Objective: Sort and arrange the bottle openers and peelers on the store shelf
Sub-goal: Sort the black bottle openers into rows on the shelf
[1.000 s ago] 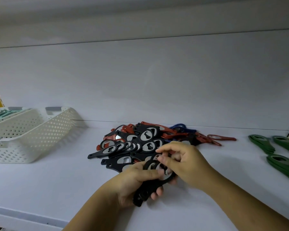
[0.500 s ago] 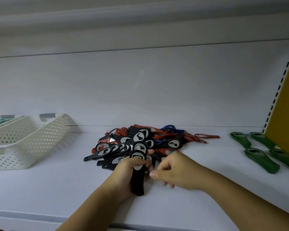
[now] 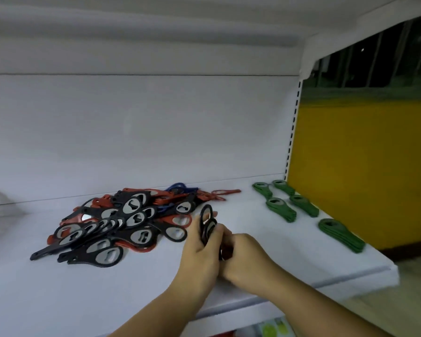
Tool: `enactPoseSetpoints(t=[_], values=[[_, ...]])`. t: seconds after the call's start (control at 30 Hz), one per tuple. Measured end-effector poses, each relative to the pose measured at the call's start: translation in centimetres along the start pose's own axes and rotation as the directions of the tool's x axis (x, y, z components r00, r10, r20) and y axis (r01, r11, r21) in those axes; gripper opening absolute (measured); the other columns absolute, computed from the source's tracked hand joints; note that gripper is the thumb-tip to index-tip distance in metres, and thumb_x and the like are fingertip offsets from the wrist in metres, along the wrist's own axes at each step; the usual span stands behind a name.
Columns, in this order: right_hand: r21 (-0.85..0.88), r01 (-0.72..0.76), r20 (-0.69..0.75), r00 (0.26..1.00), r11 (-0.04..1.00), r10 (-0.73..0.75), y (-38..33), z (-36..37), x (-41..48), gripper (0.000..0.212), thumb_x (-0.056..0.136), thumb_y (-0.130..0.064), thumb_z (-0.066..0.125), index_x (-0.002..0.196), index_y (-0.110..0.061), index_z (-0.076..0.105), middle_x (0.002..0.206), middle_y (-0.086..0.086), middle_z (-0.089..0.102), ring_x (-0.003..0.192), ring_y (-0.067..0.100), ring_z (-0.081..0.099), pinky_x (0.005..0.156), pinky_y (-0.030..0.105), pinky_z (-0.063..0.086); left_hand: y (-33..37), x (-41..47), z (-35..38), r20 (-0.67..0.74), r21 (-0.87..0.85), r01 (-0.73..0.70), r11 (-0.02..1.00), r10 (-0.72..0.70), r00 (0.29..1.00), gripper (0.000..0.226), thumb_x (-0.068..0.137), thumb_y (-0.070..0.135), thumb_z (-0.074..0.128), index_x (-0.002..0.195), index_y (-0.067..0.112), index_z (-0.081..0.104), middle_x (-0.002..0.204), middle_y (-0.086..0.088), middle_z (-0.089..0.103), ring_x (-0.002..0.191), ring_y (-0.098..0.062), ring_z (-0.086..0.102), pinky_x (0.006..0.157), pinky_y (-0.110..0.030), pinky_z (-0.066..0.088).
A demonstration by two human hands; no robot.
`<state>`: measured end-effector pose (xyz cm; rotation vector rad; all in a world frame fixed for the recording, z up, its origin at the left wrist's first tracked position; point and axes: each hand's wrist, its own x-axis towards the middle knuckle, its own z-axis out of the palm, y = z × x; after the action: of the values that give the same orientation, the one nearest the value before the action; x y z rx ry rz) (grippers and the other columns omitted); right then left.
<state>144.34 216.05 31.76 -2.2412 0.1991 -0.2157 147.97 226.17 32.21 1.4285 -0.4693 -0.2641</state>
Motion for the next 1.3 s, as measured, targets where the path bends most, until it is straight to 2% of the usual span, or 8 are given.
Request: enactPoseSetpoints(t=[0.2,0.27,0.37,0.5,0.73,0.87,1.1,1.3], values=[[0.227,-0.012,-0.043,0.999,0.974,0.022,2.7,-2.5,-1.9,0.009,0.072,-0.013,0.066,0.071,-0.022,0.066,0.072,-0.001,0.067,0.068,0.007,0.058,0.067,0.023,0.046,-0.8,0.0,2.5,0.308,0.059,-0.129,0.990,0.105,0.946,0.026,0.092,0.019,0.058,0.111,0.031,0.045,0.104,-0.009,0.063,0.095,-0.011,0.063,0.081,-0.018,0.051],[0.283,-0.027,-0.073,0.996,0.959,0.050,3.4,-3.3,-2.2,0.006,0.069,-0.012,0.066,0.067,-0.017,0.064,0.070,-0.005,0.059,0.068,0.007,0.051,0.066,0.025,0.042,-1.1,0.6,2.6,0.442,0.075,-0.160,0.984,0.111,0.890,0.047,0.083,0.020,0.067,0.121,0.023,0.039,0.114,-0.008,0.060,0.103,-0.010,0.061,0.091,-0.026,0.051],[0.269,-0.062,-0.058,0.995,0.961,0.081,4.6,-4.5,-2.5,0.022,0.066,-0.018,0.066,0.074,0.002,0.061,0.068,0.005,0.049,0.068,0.014,0.042,0.064,0.032,0.032,-1.4,2.2,2.2,0.624,0.051,-0.131,0.990,0.071,0.778,0.080,0.073,0.019,0.068,0.134,0.041,0.022,0.133,-0.003,0.050,0.119,-0.015,0.056,0.103,-0.041,0.045],[0.244,-0.030,-0.052,0.998,0.969,0.043,5.1,-5.3,-3.1,0.011,0.076,-0.007,0.067,0.071,-0.016,0.065,0.062,-0.003,0.059,0.062,0.011,0.055,0.062,0.027,0.045,-0.3,4.2,1.8,0.749,0.096,-0.202,0.975,0.062,0.659,0.090,0.082,0.004,0.067,0.134,0.061,0.021,0.142,0.000,0.041,0.133,-0.004,0.041,0.106,-0.036,0.042],[0.183,-0.018,-0.083,0.996,0.983,0.033,5.3,-5.1,-3.3,0.011,0.074,-0.027,0.075,0.067,-0.032,0.070,0.062,0.005,0.057,0.067,0.011,0.051,0.069,0.032,0.047,-0.1,5.2,2.1,0.748,0.225,-0.323,0.919,0.049,0.662,0.075,0.076,0.004,0.076,0.126,0.047,0.042,0.127,0.010,0.055,0.112,-0.002,0.059,0.091,-0.019,0.049],[0.165,-0.040,-0.043,0.998,0.986,0.048,4.9,-5.2,-3.2,0.048,0.083,-0.015,0.071,0.062,-0.058,0.065,0.064,-0.024,0.066,0.070,-0.007,0.058,0.071,0.013,0.045,-1.8,4.8,1.7,0.684,0.156,-0.275,0.949,0.097,0.723,0.071,0.076,0.004,0.076,0.124,0.048,0.048,0.122,0.006,0.060,0.107,-0.012,0.064,0.084,-0.029,0.055],[0.190,-0.049,-0.004,0.999,0.981,0.051,5.0,-5.0,-3.0,0.043,0.082,-0.013,0.072,0.067,-0.054,0.069,0.072,-0.022,0.070,0.075,-0.009,0.062,0.071,0.010,0.044,-2.5,4.6,1.2,0.678,0.089,-0.287,0.954,0.153,0.719,0.067,0.078,0.002,0.074,0.125,0.040,0.046,0.119,0.004,0.060,0.107,-0.009,0.063,0.078,-0.027,0.055],[0.140,-0.021,-0.050,0.998,0.990,0.029,6.1,-4.3,-2.5,0.017,0.066,-0.041,0.070,0.079,-0.031,0.073,0.086,0.006,0.072,0.085,0.015,0.067,0.079,0.034,0.050,-2.7,4.7,0.9,0.693,0.063,-0.378,0.924,0.232,0.682,0.064,0.078,0.008,0.073,0.124,0.047,0.050,0.111,0.006,0.063,0.108,-0.007,0.061,0.084,-0.021,0.051]])
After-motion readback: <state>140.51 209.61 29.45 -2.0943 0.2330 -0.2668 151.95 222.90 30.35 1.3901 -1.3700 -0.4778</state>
